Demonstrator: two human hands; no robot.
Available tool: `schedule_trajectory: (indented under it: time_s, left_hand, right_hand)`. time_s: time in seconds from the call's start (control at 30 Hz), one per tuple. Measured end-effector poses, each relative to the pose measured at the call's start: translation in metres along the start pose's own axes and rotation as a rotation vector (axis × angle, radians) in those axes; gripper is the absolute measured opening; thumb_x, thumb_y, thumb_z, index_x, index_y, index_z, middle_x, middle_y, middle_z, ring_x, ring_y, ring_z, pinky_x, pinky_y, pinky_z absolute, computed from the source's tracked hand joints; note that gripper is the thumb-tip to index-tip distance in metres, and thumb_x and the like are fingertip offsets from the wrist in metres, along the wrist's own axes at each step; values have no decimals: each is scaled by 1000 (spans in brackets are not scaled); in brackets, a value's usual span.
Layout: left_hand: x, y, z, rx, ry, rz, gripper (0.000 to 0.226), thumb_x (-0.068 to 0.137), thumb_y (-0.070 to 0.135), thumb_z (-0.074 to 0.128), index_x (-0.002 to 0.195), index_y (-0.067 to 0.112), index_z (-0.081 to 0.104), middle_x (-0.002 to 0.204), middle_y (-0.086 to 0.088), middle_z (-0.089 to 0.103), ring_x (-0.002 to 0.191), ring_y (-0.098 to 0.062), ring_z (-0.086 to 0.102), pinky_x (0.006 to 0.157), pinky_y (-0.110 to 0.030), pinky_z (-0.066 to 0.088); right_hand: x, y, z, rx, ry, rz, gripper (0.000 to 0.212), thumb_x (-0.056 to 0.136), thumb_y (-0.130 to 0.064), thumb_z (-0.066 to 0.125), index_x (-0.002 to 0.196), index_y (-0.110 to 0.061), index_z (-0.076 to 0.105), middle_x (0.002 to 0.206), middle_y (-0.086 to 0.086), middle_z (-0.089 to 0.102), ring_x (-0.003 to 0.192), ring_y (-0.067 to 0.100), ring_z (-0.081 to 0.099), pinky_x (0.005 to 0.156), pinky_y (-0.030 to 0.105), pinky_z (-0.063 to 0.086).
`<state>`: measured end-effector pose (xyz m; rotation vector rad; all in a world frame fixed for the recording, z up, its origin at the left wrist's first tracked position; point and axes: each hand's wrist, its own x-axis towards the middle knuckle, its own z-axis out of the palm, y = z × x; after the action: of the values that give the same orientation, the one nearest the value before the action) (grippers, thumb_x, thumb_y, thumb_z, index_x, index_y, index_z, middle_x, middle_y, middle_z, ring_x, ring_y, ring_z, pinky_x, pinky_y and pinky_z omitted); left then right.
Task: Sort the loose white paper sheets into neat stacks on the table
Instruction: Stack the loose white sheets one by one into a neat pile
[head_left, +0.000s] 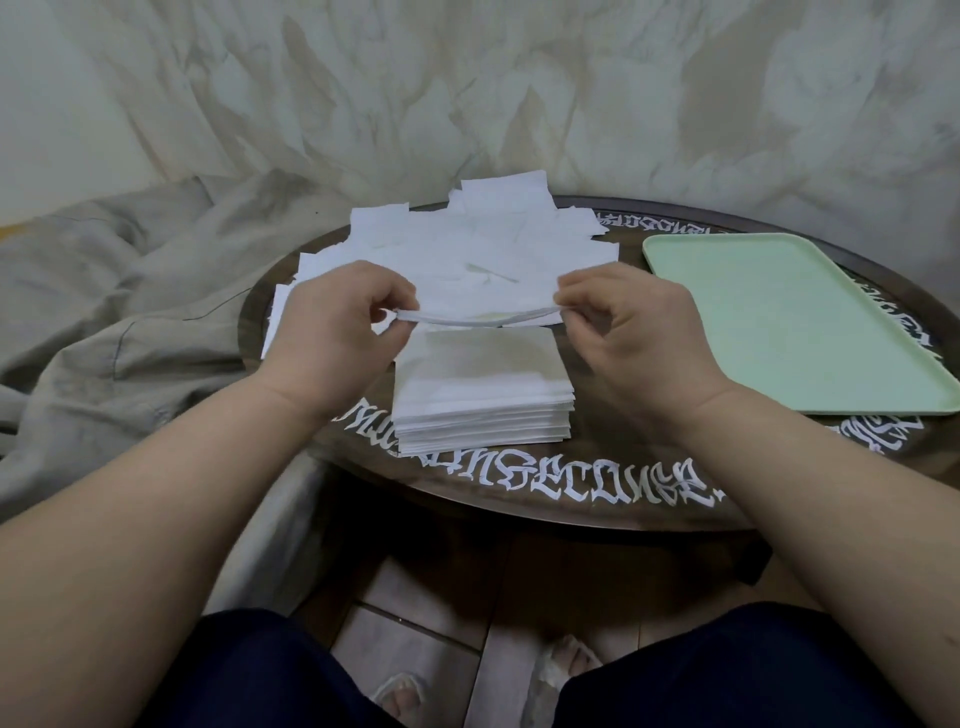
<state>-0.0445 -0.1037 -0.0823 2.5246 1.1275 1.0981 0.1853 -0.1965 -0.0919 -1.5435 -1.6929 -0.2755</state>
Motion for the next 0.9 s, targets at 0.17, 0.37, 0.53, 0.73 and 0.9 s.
schedule_trajectory:
  time_s: [0.17,0.37,0.53,0.73,0.9]
  left_hand:
    - [-28,-5,-8,170,-248,27,9,75,4,71,78,11,66,91,-3,69,74,-17,56,74,-33,47]
    - [-37,-7,-3,134,-307,-49,12,76,7,70,81,17,65,92,1,67,78,-18,61,77,-37,50]
    - [-36,-4,0,92,-284,-49,20,77,20,75,94,21,67,100,6,63,72,-6,56,78,-32,49]
    - [-31,-4,3,64,-164,-3,11,75,14,78,81,16,69,99,4,68,70,-10,55,78,-33,51]
    - [-30,-5,5,53,-206,-4,19,73,21,80,89,17,71,104,6,66,75,-9,56,81,-29,49]
  right_hand:
    - [-12,-1,8,11,-219,-6,11,83,-5,66,90,-6,74,100,7,72,92,25,67,85,39,54]
    - [-20,2,9,-31,-378,23,14,88,-18,62,94,-13,73,100,4,70,94,23,63,83,39,50]
    - [-19,3,8,-37,-347,34,14,88,-21,62,92,-16,74,93,2,70,87,23,63,78,39,50]
    - [-19,5,8,-5,-175,-24,6,80,-11,68,79,-10,74,82,5,69,73,25,65,68,41,56]
    - [-22,8,8,16,-262,-19,4,81,-15,70,80,-14,74,81,2,68,73,23,64,67,40,54]
